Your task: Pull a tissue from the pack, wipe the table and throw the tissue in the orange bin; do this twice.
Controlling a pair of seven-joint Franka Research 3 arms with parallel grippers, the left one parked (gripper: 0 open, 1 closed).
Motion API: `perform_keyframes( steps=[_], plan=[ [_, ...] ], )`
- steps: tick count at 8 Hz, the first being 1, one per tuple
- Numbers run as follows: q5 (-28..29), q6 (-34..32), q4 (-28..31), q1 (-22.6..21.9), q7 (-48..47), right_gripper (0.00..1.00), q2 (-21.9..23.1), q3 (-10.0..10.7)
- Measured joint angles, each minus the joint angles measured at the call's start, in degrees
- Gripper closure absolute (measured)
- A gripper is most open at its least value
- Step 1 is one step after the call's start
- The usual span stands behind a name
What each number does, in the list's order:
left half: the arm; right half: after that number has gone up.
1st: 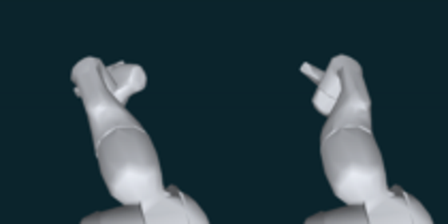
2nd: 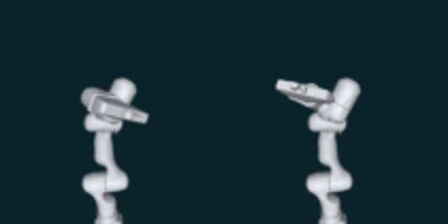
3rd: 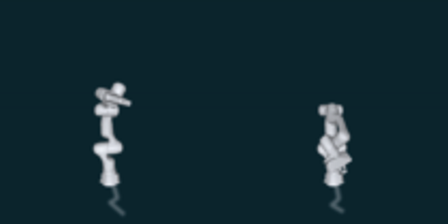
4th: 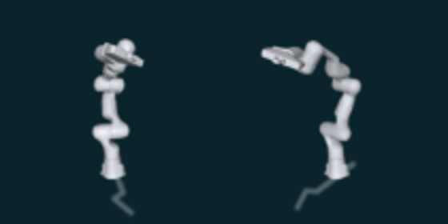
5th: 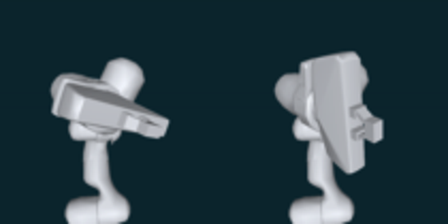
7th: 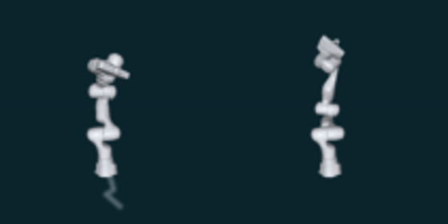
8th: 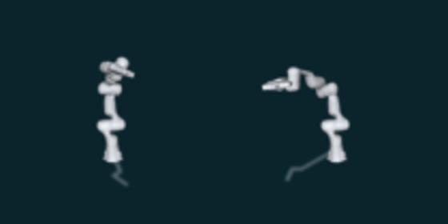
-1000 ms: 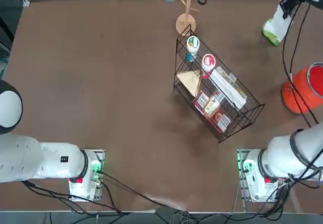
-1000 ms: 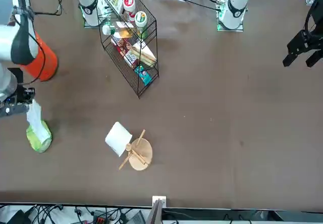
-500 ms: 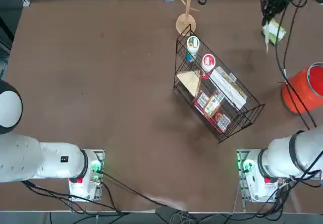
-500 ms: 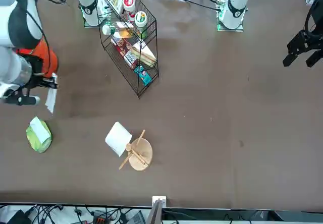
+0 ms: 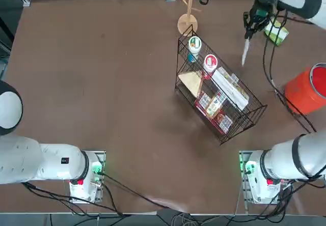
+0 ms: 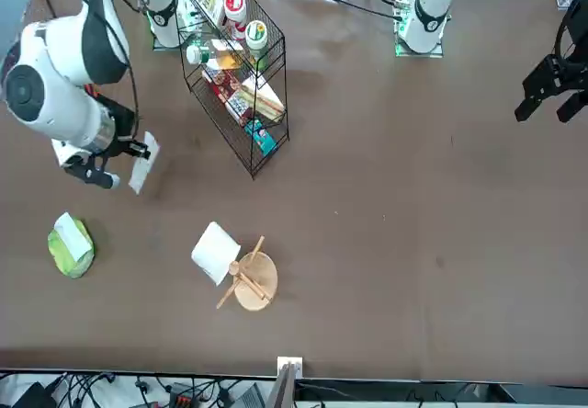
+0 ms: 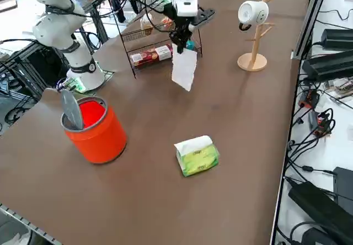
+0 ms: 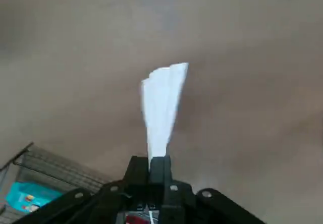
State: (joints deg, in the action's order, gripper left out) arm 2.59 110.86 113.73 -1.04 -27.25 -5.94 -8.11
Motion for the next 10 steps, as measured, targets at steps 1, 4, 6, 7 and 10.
perform_keyframes(
  steps=[1, 4, 6, 7, 10],
  plan=[
    [0.4, 3.6, 3.3, -1.5, -3.8, 0.99, 0.6, 0.0],
    [0.5, 9.1, 10.0, -5.6, -14.3, 0.99, 1.3, 0.0],
    [2.1, 9.2, 12.8, -6.1, -16.5, 0.99, 3.8, 0.0],
    [3.8, 9.0, 13.6, -6.3, -17.2, 0.99, 5.1, 0.0],
    [4.6, 8.6, 16.4, -8.2, -19.6, 0.99, 7.1, -0.1]
  ],
)
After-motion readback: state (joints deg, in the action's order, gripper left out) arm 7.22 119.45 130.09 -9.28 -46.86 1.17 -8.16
